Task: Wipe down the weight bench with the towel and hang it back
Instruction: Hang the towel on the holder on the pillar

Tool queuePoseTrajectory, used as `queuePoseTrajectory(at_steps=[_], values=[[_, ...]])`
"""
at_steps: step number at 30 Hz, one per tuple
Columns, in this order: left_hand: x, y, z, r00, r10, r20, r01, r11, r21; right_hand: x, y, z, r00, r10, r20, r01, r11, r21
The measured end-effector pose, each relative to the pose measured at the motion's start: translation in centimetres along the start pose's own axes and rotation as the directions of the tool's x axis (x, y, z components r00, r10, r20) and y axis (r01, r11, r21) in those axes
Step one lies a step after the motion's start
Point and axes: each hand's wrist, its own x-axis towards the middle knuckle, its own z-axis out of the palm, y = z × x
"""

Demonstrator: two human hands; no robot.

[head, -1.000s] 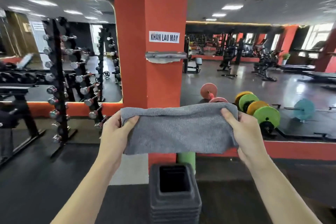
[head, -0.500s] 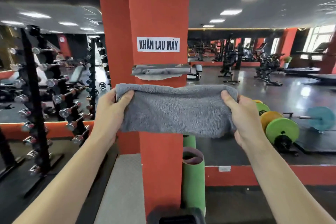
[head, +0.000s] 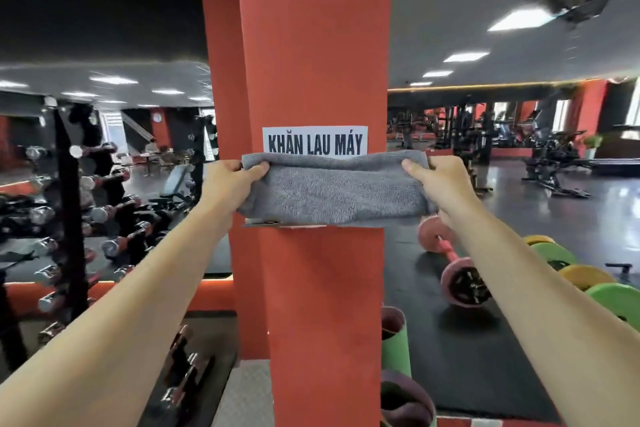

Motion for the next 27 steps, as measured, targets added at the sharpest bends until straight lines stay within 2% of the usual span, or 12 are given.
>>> queuePoseTrajectory(at_steps=[4,7,12,15,17,19,21,23,25,27], values=[[4.6,-0.8,1.1,1.000,-0.011,0.000,0.011,0.999,0.049,3.8,0.9,2.2,1.000,0.023,-0.004,-0.023,0.993,-0.116],[7.7,-1.9,1.4,0.997,-0.069,0.013,0.068,0.994,0.080,6.0,1.0,4.2,1.000,0.013,0.021,-0.008,0.978,-0.206],[10.1,-3.8,1.5,0.995,-0.102,0.007,0.094,0.937,0.337,7.6,1.7,6.1,0.997,-0.052,0.057,0.070,0.921,-0.383],[9.9,-4.4,1.7,0.997,-0.066,0.038,0.038,0.862,0.505,6.8,2.5,6.7,0.993,-0.100,0.065,0.119,0.825,-0.552],[9.1,-4.5,1.7,0.997,-0.040,0.065,-0.011,0.770,0.638,6.3,2.8,6.8,0.995,-0.063,0.074,0.097,0.723,-0.684],[8.6,-4.6,1.7,0.996,0.033,0.088,-0.087,0.680,0.728,5.7,2.8,6.8,0.995,-0.053,0.088,0.100,0.669,-0.737],[8.2,-4.5,1.8,0.960,0.263,0.097,-0.253,0.660,0.708,5.2,2.2,6.9,0.975,-0.198,0.105,0.208,0.630,-0.748],[7.4,-4.1,2.2,0.856,0.489,0.168,-0.479,0.626,0.616,4.5,1.5,7.4,0.921,-0.342,0.184,0.364,0.596,-0.716],[6.2,-3.7,2.8,0.804,0.494,0.331,-0.589,0.583,0.560,3.5,1.2,8.1,0.892,-0.322,0.317,0.450,0.564,-0.692],[5.3,-4.1,3.5,0.782,0.388,0.488,-0.622,0.450,0.641,2.4,1.5,8.6,0.875,-0.228,0.427,0.480,0.518,-0.708]])
